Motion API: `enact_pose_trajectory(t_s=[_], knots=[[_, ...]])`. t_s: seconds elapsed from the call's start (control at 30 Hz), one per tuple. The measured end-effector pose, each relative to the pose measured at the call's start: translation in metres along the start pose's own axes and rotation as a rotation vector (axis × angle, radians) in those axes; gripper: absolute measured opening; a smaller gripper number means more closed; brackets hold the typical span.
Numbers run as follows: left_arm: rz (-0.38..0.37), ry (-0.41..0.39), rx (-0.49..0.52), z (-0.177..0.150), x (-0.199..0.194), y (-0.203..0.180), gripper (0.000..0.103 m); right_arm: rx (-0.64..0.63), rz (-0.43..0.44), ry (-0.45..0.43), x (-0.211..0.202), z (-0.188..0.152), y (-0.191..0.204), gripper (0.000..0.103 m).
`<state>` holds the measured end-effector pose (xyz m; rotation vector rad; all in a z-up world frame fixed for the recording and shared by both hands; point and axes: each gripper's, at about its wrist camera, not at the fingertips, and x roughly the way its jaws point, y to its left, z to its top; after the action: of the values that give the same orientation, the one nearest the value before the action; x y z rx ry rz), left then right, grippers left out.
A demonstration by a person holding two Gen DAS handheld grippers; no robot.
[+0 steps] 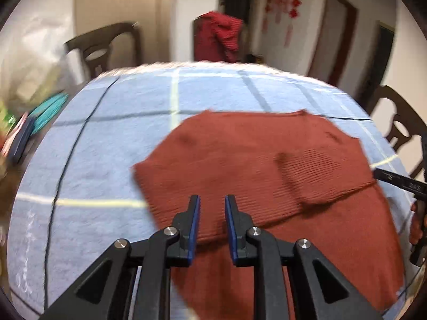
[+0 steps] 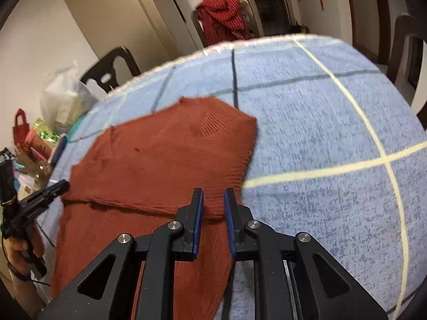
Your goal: Fold small clothes
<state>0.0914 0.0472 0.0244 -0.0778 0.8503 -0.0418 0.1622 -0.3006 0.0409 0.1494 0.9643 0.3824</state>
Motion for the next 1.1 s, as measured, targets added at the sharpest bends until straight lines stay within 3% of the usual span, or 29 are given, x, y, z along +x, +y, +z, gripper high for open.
enact_pose_trajectory(t_s=[0.13,0.3,0.37,0.57,0.6,0.67,0.83,1.1], knots=[[0.008,0.011,-0.037,-0.011,0.003,0.015,0.026,0.001,0.001,-0.012,-0.002,-0.002,0.000,0.017],[0.015,-0.003,-0.038,-0.016,-0.006,0.015,0.027,-0.020,0.014,-0.025,-0.017,-0.007,0.008,0.020],[0.028,-0.003,-0.034,-0.018,-0.010,0.013,0.028,-0.034,0.029,-0.029,-0.025,-0.012,0.012,0.026],[0.038,-0.010,-0.020,-0.027,-0.027,0.006,0.028,-0.068,0.059,-0.042,-0.043,-0.022,0.022,0.028],[0.038,-0.013,-0.016,-0.028,-0.029,0.005,0.029,-0.069,0.067,-0.045,-0.045,-0.024,0.024,0.030],[0.031,-0.017,-0.013,-0.032,-0.034,0.002,0.032,-0.069,0.087,-0.048,-0.048,-0.027,0.026,0.044],[0.020,-0.023,-0.004,-0.041,-0.046,-0.003,0.036,-0.064,0.131,-0.038,-0.053,-0.037,0.031,0.044],[-0.108,0.001,-0.059,-0.069,-0.064,0.004,0.038,-0.050,0.167,0.011,-0.064,-0.071,0.025,0.044]])
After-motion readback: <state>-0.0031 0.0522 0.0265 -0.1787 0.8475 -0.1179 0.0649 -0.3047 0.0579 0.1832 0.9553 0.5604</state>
